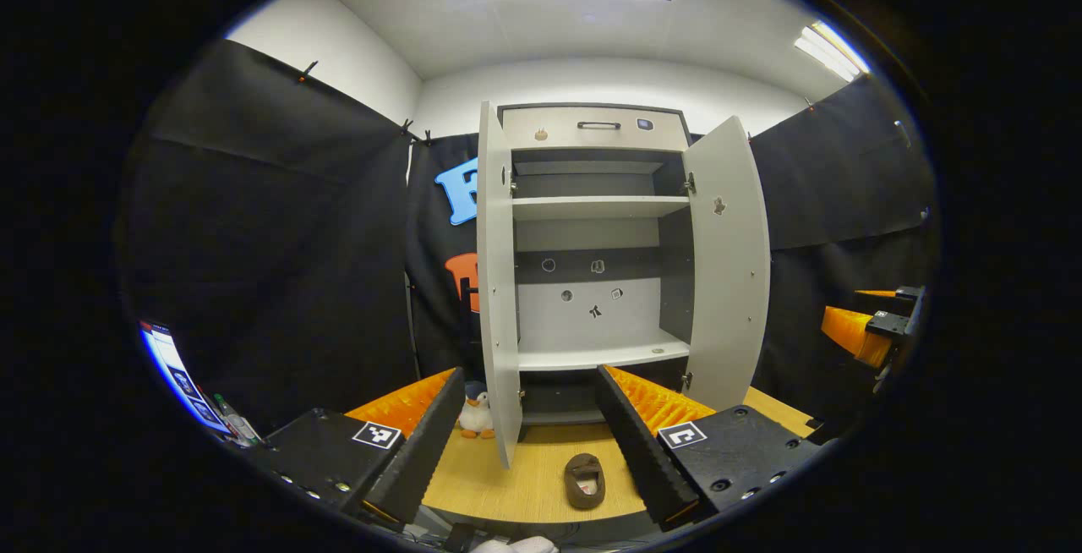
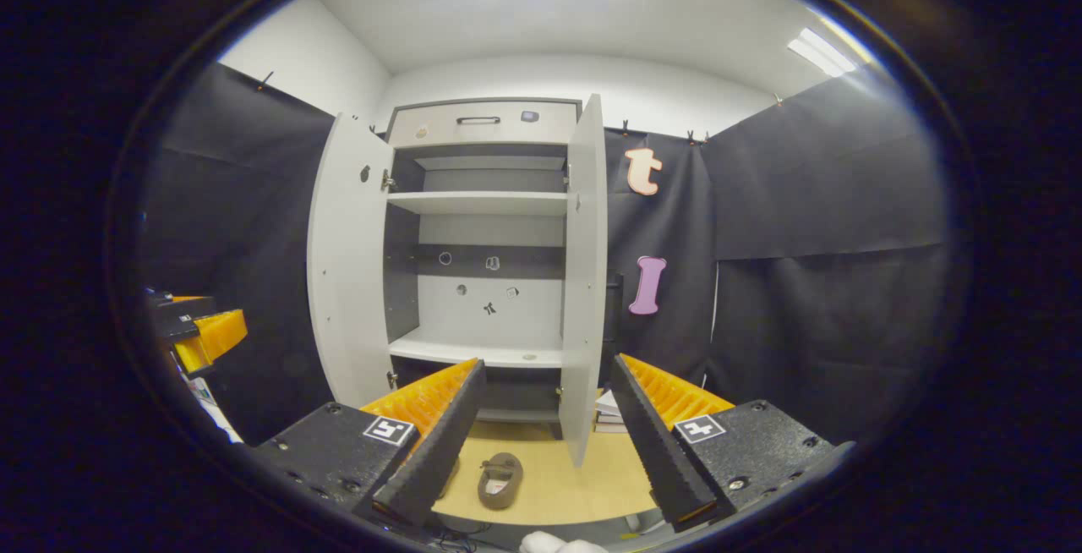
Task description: Grab one shoe with the right hand and put it into the shoe cabinet, grab the other shoe with the left hand and put it into the shoe cabinet; then close the right door with the right hand and the left door with the left hand.
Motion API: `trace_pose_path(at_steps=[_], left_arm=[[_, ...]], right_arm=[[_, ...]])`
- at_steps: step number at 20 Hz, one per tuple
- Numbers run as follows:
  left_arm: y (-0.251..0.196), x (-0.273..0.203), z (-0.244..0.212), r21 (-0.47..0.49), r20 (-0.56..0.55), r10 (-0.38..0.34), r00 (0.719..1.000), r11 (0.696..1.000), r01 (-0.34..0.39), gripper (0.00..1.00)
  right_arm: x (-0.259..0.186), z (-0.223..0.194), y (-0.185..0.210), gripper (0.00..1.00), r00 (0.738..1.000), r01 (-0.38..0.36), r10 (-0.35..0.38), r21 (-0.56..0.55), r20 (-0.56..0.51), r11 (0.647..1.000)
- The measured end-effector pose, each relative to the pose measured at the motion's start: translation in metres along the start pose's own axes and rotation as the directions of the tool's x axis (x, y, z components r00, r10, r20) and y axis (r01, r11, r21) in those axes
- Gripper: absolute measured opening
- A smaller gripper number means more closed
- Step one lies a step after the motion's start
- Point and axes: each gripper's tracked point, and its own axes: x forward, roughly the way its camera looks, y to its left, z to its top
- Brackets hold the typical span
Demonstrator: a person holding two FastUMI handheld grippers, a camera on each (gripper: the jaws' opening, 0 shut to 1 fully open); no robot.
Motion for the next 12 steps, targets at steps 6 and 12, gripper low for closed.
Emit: trace_pose_path(at_steps=[6, 12], left_arm=[[0.000, 0.004, -0.006, 0.004, -0.013, -0.010, 1.000, 1.000, 0.010, 0.94], [0.013, 0.002, -0.029, -0.025, -0.050, 0.002, 0.999, 1.000, -0.003, 0.94]], right_arm=[[0.020, -0.046, 0.009, 0.97, 0.995, -0.014, 0.012, -0.020, -0.099, 1.000], [0.050, -0.181, 0.036, 0.96, 0.913, -0.098, 0.075, -0.039, -0.400, 0.994]])
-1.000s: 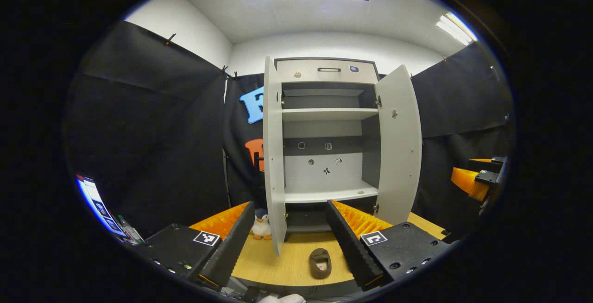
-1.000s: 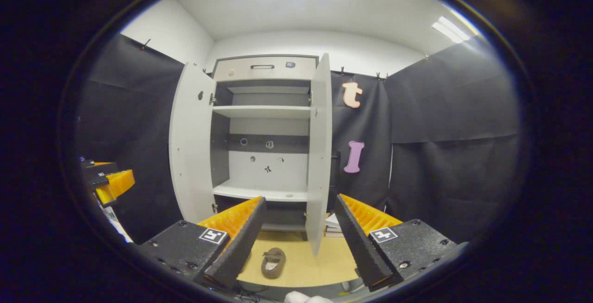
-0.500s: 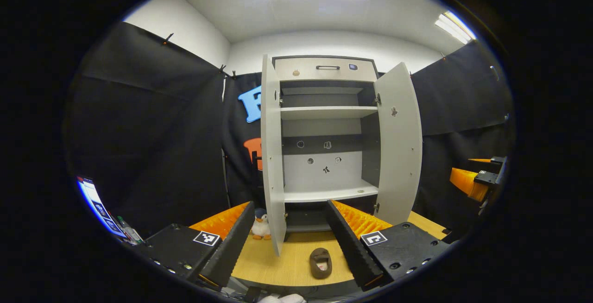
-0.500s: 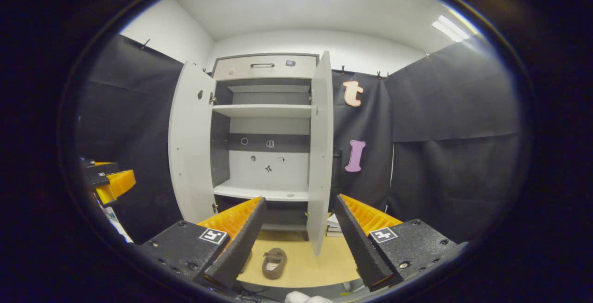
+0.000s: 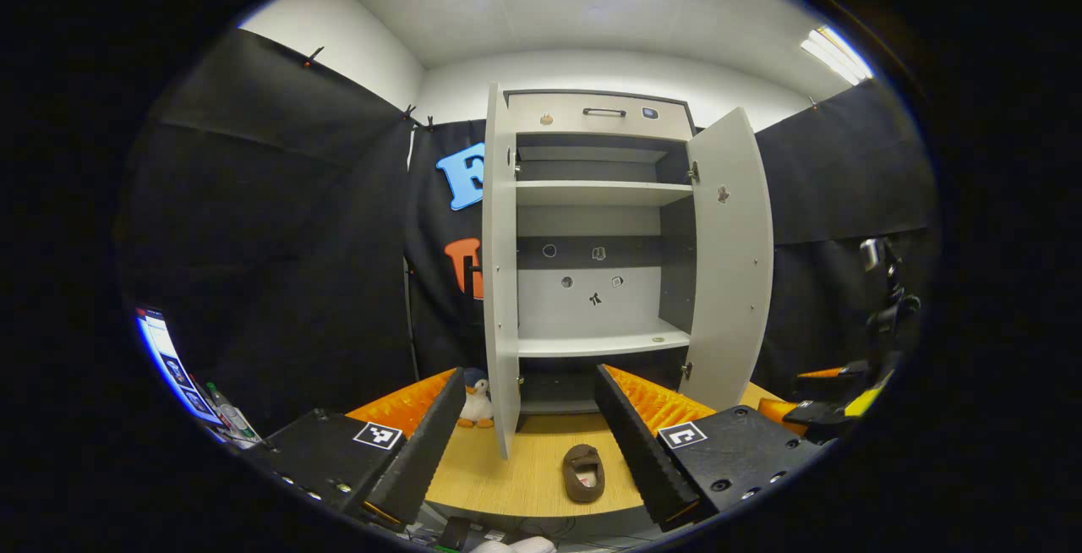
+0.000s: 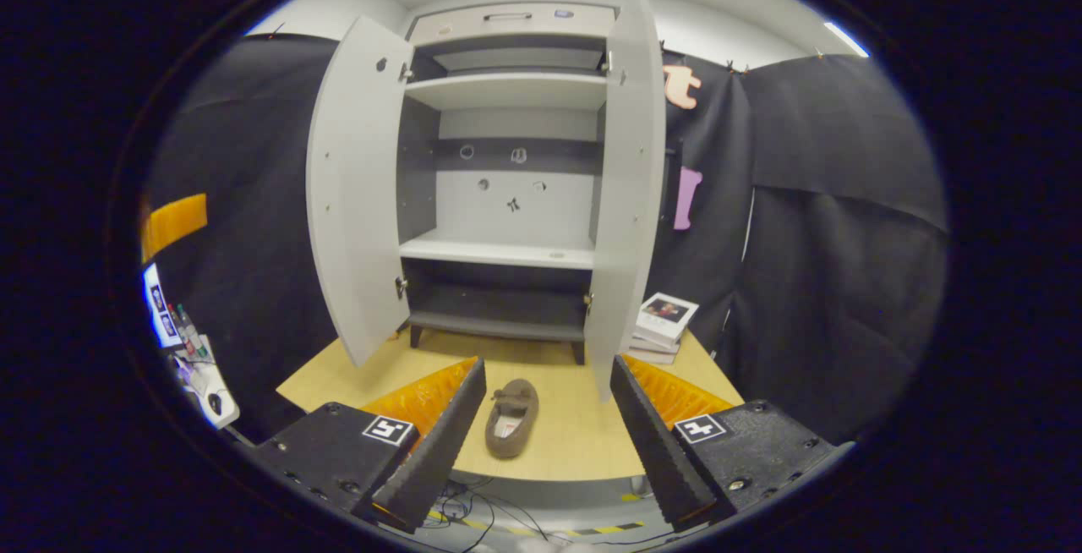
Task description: Grab one shoe with the right hand and put it into the shoe cabinet, grab the other shoe with the left hand and put it into the shoe cabinet; then close the right door with the right hand and the left door with the left hand.
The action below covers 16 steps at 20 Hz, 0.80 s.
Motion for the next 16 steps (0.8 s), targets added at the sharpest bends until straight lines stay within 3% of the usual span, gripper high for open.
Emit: trace_pose_path(at_steps=[5, 10, 16], left_arm=[[0.013, 0.009, -0.012, 0.003, -0.027, 0.048, 0.998, 0.999, -0.048, 0.94], [0.019, 0.018, -0.016, 0.051, -0.051, 0.109, 0.993, 0.993, -0.106, 0.94], [0.022, 0.048, -0.017, 0.049, -0.087, 0.176, 0.980, 0.984, -0.172, 0.96]], right_arm=[[0.087, -0.081, 0.033, 0.97, 0.982, -0.067, 0.069, 0.019, -0.175, 0.998], [0.162, -0.130, 0.063, 0.97, 0.948, -0.114, 0.123, 0.049, -0.295, 0.992], [0.232, -0.186, 0.083, 0.98, 0.884, -0.139, 0.170, 0.102, -0.436, 0.985]])
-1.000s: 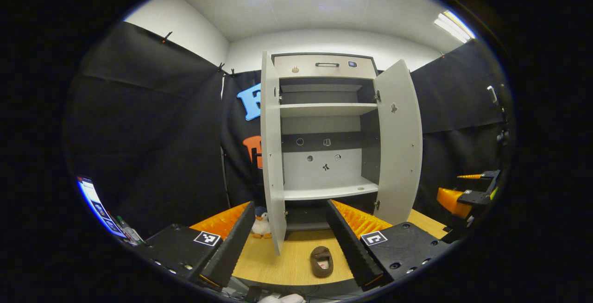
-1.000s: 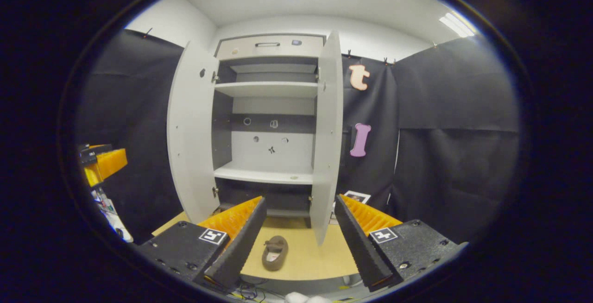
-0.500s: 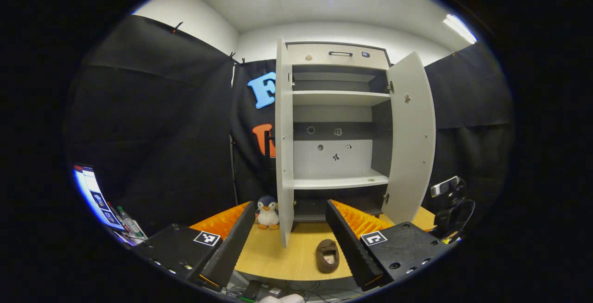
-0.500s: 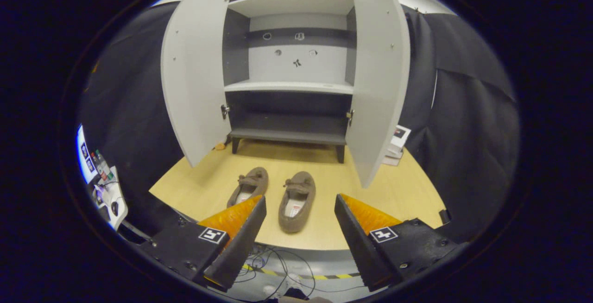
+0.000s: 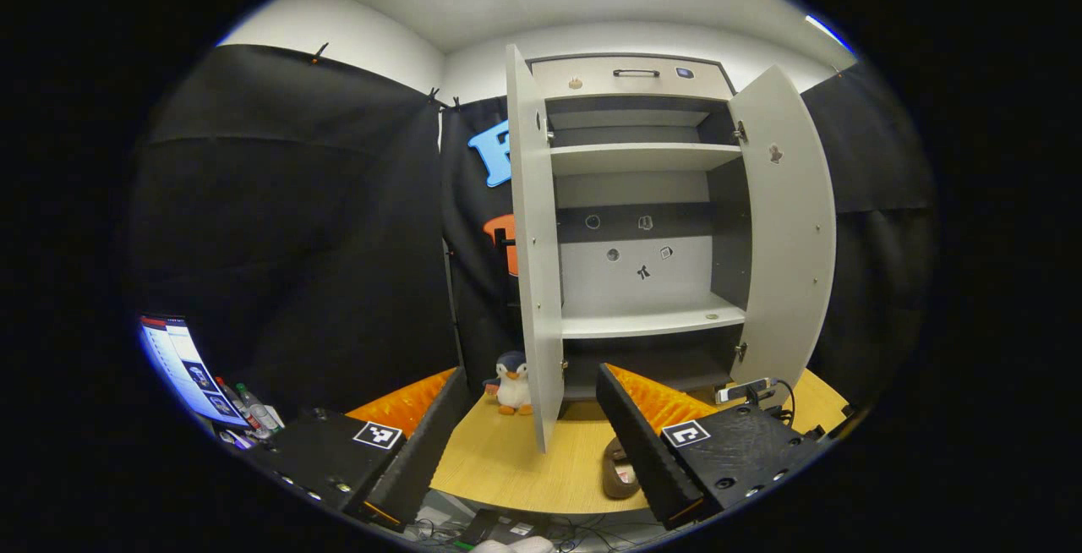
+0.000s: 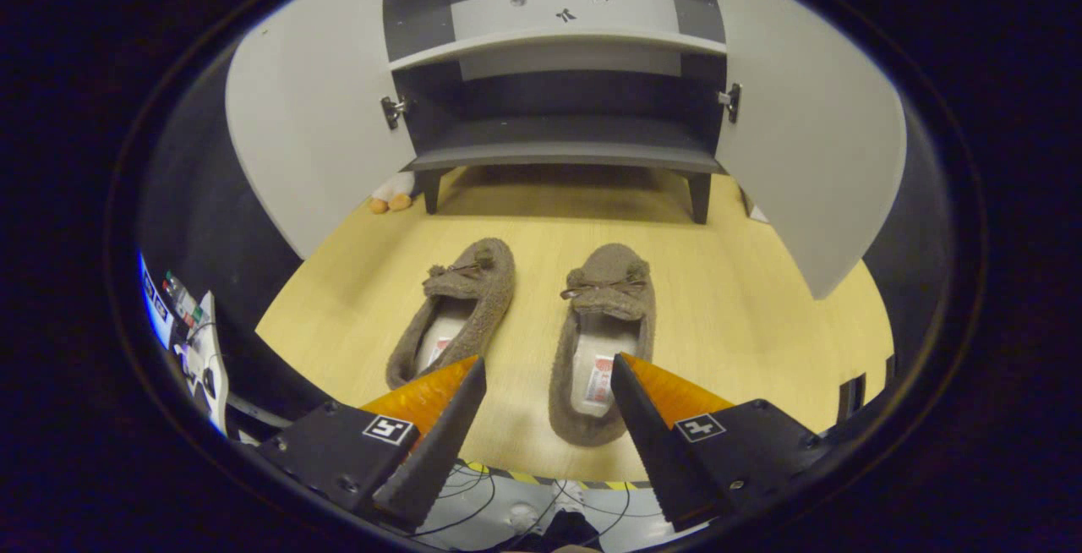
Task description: Grab one shoe with the right hand and put it into the shoe cabinet, grab the other shoe with the left hand and put it into the shoe cabinet; then close the right door with the right hand and the left door with the left hand.
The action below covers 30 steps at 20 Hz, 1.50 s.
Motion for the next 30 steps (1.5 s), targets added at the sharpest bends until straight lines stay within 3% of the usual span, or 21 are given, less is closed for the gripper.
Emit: trace_pose_path(at_steps=[6, 7, 8, 14, 16, 19, 21, 25, 30], left_arm=[[0.007, 0.025, -0.004, -0.025, -0.034, 0.088, 0.996, 0.996, -0.089, 0.96], [0.008, 0.028, -0.004, -0.026, -0.040, 0.102, 0.994, 0.994, -0.103, 0.96], [0.008, 0.030, -0.006, -0.024, -0.047, 0.112, 0.993, 0.993, -0.113, 0.96], [0.009, 0.037, -0.005, -0.006, -0.065, 0.164, 0.984, 0.986, -0.164, 0.97], [0.005, 0.041, -0.004, -0.003, -0.066, 0.169, 0.983, 0.985, -0.170, 0.96], [0.001, 0.047, -0.002, -0.001, -0.063, 0.162, 0.985, 0.987, -0.163, 0.97], [-0.002, 0.049, 0.000, -0.003, -0.052, 0.156, 0.986, 0.988, -0.156, 0.97], [-0.006, 0.051, 0.005, -0.010, -0.038, 0.145, 0.989, 0.989, -0.145, 0.97], [-0.012, 0.047, 0.011, -0.019, -0.019, 0.125, 0.992, 0.992, -0.125, 0.97]], right_arm=[[0.052, 0.014, -0.011, 0.90, 1.000, 0.013, -0.012, 0.037, -0.028, 0.999], [0.059, 0.019, -0.012, 0.84, 1.000, 0.017, -0.016, 0.044, -0.024, 0.999], [0.066, 0.024, -0.015, 0.91, 0.999, 0.029, -0.028, 0.044, -0.017, 0.999], [0.101, 0.038, -0.020, 0.86, 1.000, 0.026, -0.025, 0.073, -0.011, 0.997], [0.104, 0.041, -0.027, 0.76, 0.999, 0.038, -0.038, 0.052, -0.003, 0.998], [0.109, 0.038, -0.025, 0.26, 1.000, 0.029, -0.028, 0.044, -0.014, 0.999], [0.103, 0.044, -0.021, 0.13, 1.000, -0.007, 0.008, 0.058, -0.025, 0.998], [0.077, 0.072, -0.017, 0.10, 0.999, -0.037, 0.036, 0.063, 0.019, 0.997], [0.025, 0.142, -0.011, 0.11, 0.986, -0.073, 0.064, 0.053, 0.151, 0.996]])
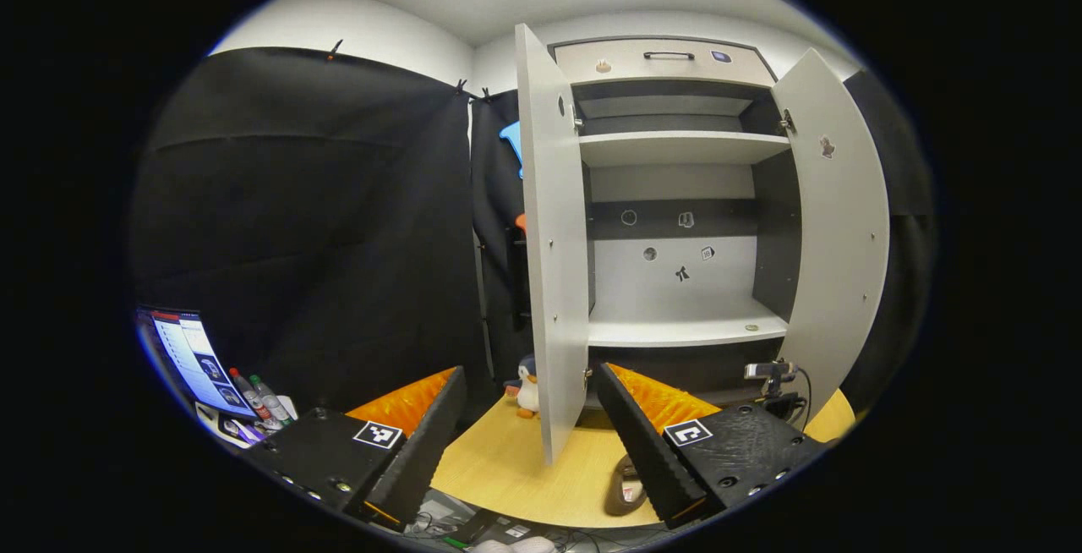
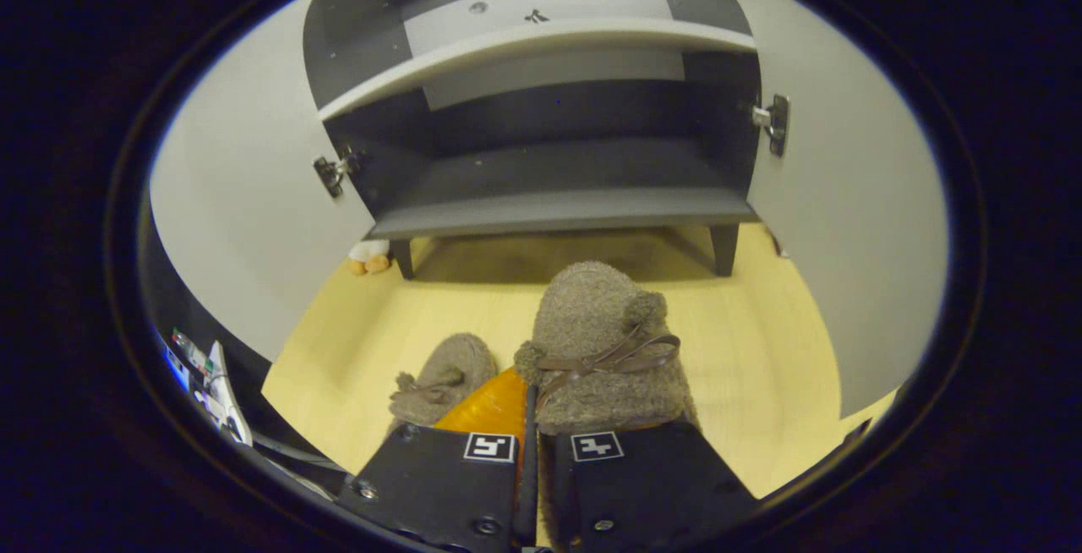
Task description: Grab one shoe with the right hand and put it into the shoe cabinet, grab the other shoe with the left hand and put it into the shoe cabinet; then close the right door with the right hand and the left door with the left hand.
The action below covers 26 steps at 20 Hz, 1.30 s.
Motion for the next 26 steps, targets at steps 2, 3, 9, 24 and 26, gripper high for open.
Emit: trace_pose_path(at_steps=[2, 3, 9, 24, 26], left_arm=[[-0.002, -0.002, 0.002, -0.002, 0.006, -0.007, 1.000, 1.000, 0.007, 0.96], [-0.004, -0.002, 0.002, -0.003, 0.009, -0.011, 1.000, 1.000, 0.011, 0.97], [-0.006, -0.007, 0.003, 0.012, 0.016, -0.015, 1.000, 1.000, 0.015, 0.96], [0.016, -0.017, 0.002, 0.022, 0.022, 0.069, 0.997, 0.997, -0.069, 0.96], [0.019, -0.018, 0.000, 0.022, 0.015, 0.081, 0.997, 0.996, -0.081, 0.96]], right_arm=[[-0.017, 0.035, 0.002, 0.11, 0.998, 0.011, -0.011, -0.016, 0.060, 1.000], [-0.025, 0.053, 0.005, 0.11, 0.995, 0.015, -0.014, -0.019, 0.095, 1.000], [-0.049, 0.161, 0.035, 0.11, 0.961, -0.024, 0.034, -0.039, 0.274, 0.999], [0.037, 0.366, 0.020, 0.11, 0.917, 0.160, -0.123, -0.067, 0.380, 0.985], [0.063, 0.369, 0.022, 0.11, 0.938, 0.155, -0.124, -0.070, 0.325, 0.985]])
